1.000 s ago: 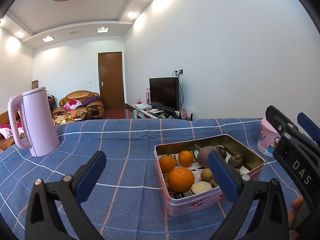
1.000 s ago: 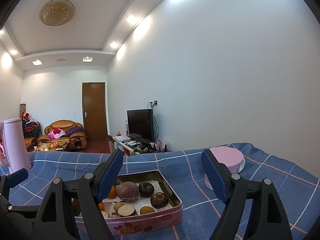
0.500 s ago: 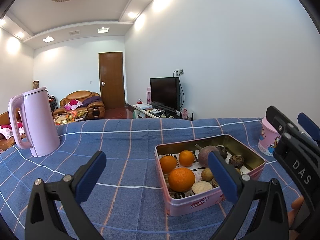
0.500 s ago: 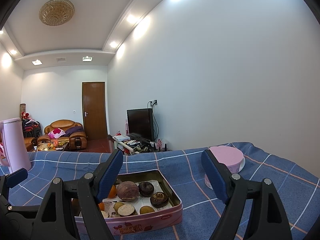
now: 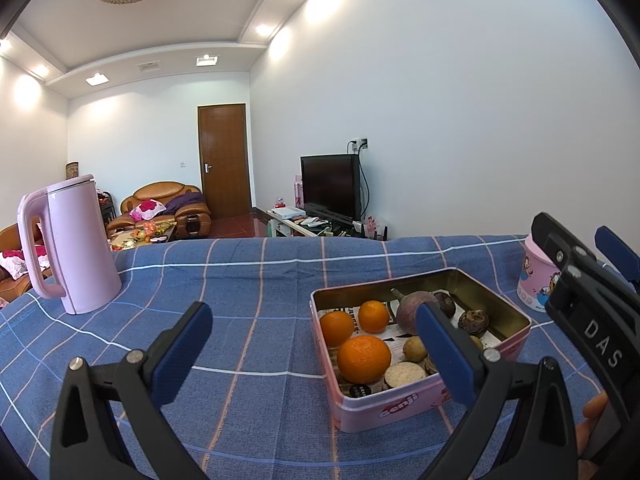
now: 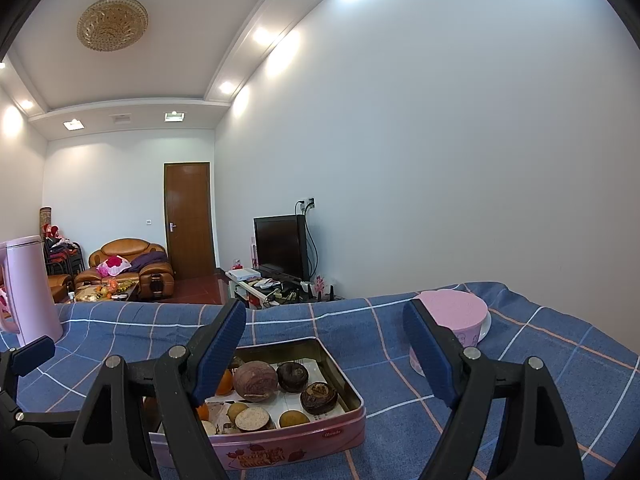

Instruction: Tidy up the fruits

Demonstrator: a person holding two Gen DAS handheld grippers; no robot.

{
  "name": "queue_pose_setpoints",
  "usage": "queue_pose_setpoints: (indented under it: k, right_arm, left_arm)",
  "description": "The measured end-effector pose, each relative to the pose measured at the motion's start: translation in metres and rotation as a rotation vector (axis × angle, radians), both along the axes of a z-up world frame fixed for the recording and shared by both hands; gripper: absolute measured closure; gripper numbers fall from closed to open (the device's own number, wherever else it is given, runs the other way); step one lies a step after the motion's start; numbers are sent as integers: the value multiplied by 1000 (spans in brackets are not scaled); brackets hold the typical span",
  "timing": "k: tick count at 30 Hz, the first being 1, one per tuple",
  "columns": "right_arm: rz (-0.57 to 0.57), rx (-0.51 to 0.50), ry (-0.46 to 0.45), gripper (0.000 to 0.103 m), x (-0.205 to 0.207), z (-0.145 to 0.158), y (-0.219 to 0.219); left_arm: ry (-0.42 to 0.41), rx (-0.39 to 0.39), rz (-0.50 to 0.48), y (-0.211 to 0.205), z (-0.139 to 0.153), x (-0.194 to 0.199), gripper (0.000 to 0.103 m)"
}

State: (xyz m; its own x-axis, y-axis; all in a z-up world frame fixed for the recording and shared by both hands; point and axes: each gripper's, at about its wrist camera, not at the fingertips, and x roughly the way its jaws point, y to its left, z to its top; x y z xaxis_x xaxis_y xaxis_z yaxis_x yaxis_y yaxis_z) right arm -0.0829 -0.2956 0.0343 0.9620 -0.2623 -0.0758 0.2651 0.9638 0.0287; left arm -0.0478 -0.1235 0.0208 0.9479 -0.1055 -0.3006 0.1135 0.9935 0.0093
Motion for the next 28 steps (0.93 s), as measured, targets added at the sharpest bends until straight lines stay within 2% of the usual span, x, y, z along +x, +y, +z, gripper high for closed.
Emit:
queue_pose_setpoints:
  k: [18,22,28]
  right_arm:
    - [2,7,10,21,-1,-4,2]
    - [1,11,14,21,-1,-5,2]
    - [-11,21,20,21,-2,-5,1]
  left_arm:
    - [22,13,9,1,0,3,0]
    - [42,-37,-9,8,-1,8,0]
    - [62,-58,-5,12,-3,12,0]
